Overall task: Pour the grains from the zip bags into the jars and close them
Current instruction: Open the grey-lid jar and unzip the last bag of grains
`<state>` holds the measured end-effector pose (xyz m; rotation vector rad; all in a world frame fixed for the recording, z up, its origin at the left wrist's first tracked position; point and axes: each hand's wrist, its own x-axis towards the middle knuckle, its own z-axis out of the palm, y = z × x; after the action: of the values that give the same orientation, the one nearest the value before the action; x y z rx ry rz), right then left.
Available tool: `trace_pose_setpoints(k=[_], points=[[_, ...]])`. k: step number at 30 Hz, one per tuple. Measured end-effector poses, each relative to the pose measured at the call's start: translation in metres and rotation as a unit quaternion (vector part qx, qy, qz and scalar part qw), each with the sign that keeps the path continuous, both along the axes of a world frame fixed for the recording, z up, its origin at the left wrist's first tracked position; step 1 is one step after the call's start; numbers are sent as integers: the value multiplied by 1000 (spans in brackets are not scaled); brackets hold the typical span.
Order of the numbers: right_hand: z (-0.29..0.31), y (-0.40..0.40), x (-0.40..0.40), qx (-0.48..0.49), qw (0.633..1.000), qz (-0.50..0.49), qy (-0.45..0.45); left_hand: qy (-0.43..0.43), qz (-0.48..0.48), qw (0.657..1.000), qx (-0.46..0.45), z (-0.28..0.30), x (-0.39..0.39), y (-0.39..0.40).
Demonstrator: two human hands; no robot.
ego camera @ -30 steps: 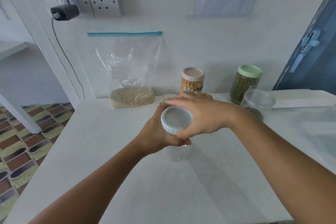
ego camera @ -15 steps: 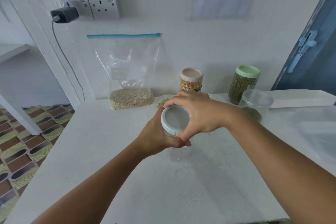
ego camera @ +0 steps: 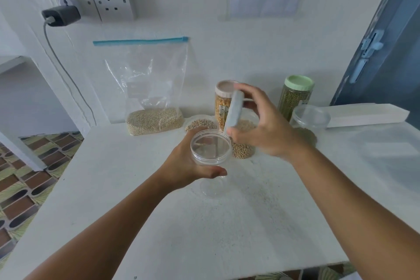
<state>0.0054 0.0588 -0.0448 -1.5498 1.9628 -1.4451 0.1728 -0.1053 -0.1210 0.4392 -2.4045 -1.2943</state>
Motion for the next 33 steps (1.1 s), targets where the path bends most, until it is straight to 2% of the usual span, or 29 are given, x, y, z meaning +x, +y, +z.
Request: trace_pose_setpoints(k=[3, 6, 10, 15, 16, 18, 20, 22, 25, 28, 33], points=[[-43, 23, -11, -22, 990, -67, -120, 4, -2, 1000, -2, 1, 0, 2], [-87, 42, -15, 47, 979, -111, -163, 3, 5, 1000, -1, 2, 0, 3], [-131, 57, -20, 185, 969, -126, -103, 0, 11, 1000, -5, 3, -1, 5], [-133, 63, -24, 298, 943, -135, 66, -5, 15, 1000, -2, 2, -1, 4], [-131, 62, -23, 299, 941, -138, 74, -5, 16, 1000, -1, 2, -1, 4], [-119, 59, -19, 247, 960, -131, 22, -4, 16, 1000, -1, 2, -1, 5], [-100, 49, -10, 170, 981, -86, -36, -4, 15, 1000, 4, 1, -1, 5], [-78, 35, 0, 140, 989, -37, -45, -8, 10, 1000, 6, 1, 1, 3], [-54, 13, 12, 150, 986, 38, -63, -21, -1, 1000, -1, 4, 2, 0], [-50, -2, 18, 151, 987, 35, -35, -23, 1, 1000, 1, 7, 7, -5], [-56, -18, 30, 138, 988, 51, -48, -32, 12, 999, 5, 10, 26, -16]])
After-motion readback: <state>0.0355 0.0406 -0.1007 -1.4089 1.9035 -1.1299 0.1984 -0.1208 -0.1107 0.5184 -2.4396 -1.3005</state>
